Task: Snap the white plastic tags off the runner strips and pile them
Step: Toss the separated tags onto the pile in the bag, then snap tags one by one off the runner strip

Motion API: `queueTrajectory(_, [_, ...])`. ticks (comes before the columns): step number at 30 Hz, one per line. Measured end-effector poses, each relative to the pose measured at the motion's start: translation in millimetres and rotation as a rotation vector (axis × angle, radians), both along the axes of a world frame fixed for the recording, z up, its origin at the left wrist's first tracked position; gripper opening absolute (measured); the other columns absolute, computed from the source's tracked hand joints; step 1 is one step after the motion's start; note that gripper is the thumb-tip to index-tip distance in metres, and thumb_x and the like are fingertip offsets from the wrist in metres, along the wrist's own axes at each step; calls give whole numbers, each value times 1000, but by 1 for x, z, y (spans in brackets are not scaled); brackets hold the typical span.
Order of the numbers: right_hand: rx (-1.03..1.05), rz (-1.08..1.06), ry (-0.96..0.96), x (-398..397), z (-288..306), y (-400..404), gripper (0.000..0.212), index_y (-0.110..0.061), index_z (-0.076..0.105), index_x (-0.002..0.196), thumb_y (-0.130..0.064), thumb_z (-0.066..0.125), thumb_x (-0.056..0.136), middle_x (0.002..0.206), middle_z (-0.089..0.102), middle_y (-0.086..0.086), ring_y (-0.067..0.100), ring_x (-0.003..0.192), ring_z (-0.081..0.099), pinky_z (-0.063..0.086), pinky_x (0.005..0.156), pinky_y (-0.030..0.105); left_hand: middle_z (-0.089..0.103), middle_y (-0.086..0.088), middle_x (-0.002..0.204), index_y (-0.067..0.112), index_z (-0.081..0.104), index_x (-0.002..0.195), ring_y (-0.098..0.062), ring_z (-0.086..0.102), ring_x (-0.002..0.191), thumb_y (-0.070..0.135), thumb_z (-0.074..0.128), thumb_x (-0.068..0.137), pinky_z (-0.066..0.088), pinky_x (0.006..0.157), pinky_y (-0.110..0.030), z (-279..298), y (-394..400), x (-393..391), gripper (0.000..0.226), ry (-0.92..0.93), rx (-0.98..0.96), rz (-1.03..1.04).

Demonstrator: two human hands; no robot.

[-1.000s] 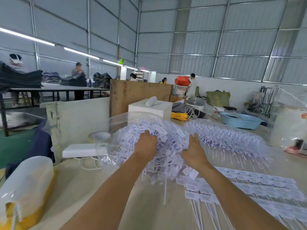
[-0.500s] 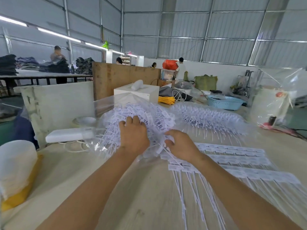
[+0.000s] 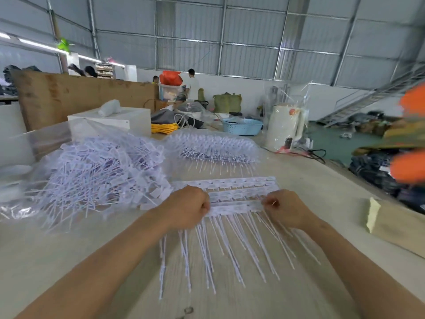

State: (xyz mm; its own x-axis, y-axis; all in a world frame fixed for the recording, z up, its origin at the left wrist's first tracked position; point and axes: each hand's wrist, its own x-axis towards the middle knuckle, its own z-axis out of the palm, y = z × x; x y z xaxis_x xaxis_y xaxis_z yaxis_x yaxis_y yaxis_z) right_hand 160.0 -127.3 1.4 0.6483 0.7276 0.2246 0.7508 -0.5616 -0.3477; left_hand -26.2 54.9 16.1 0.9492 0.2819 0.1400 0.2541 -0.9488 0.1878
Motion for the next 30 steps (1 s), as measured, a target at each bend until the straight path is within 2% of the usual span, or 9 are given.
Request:
queueTrajectory(4, [30,-55,11,18,-6,-21,18,-5,73,97,-6,60,85,99,70,8,22,94,63,38,72,14,51,-4,105,17,59,101,-20,50,102,30,53,93,43,91,-37,-7,-2,25,16,-40,90,40])
queueTrajectory(8, [43,-71,-32,24,-7,-24,20,-1,69,100,-4,55,87,107,66,12,24,97,60,37,75,15,53,-3,92,20,52,85,-20,52,89,37,46,95,45,83,-36,-6,11,23,20,-37,7,97])
queueTrajectory(10, [33,-20,-74,19,-9,-16,21,-1,69,100,-5,53,87,108,64,13,24,96,59,38,76,19,57,-6,98,18,56,90,-21,54,91,39,40,97,46,82,-35,-4,18,16,27,-14,100,213])
queueTrajectory(13, [55,68,-111,8,-13,-2,23,-6,67,106,-9,52,89,113,61,9,23,98,59,40,84,24,55,-9,117,14,55,113,-26,54,108,49,45,93,46,83,-35,6,28,1,41,70,401,596])
queueTrajectory(16, [99,111,-120,2,-15,6,25,-10,67,111,-9,54,89,114,61,9,24,100,59,42,88,26,57,-9,120,11,55,119,-28,56,111,30,55,90,48,82,-36,14,34,-16,34,156,274,872])
queueTrajectory(21, [166,65,-121,4,-17,0,23,-10,69,107,-7,56,89,108,65,8,23,96,60,39,81,21,58,-13,116,5,58,116,-29,57,110,8,55,87,47,87,-36,13,48,-29,29,164,162,886])
queueTrajectory(23, [191,52,-125,3,-16,0,21,-10,71,103,-6,57,88,105,66,8,23,92,61,38,78,18,55,-14,125,6,55,122,-32,54,115,6,52,89,46,89,-39,20,56,-35,34,93,223,971])
queueTrajectory(26, [205,64,-111,-1,-14,4,20,-9,70,103,-7,56,90,105,66,8,23,92,61,43,81,23,58,-12,122,10,58,118,-32,56,113,6,55,86,42,91,-39,26,73,-46,33,45,294,1080])
queueTrajectory(30, [162,112,-64,-10,-16,11,22,-8,67,110,-8,53,93,113,65,8,22,98,61,41,84,21,57,-10,125,13,58,118,-31,52,117,14,57,87,34,98,-38,15,84,-54,31,117,201,1147])
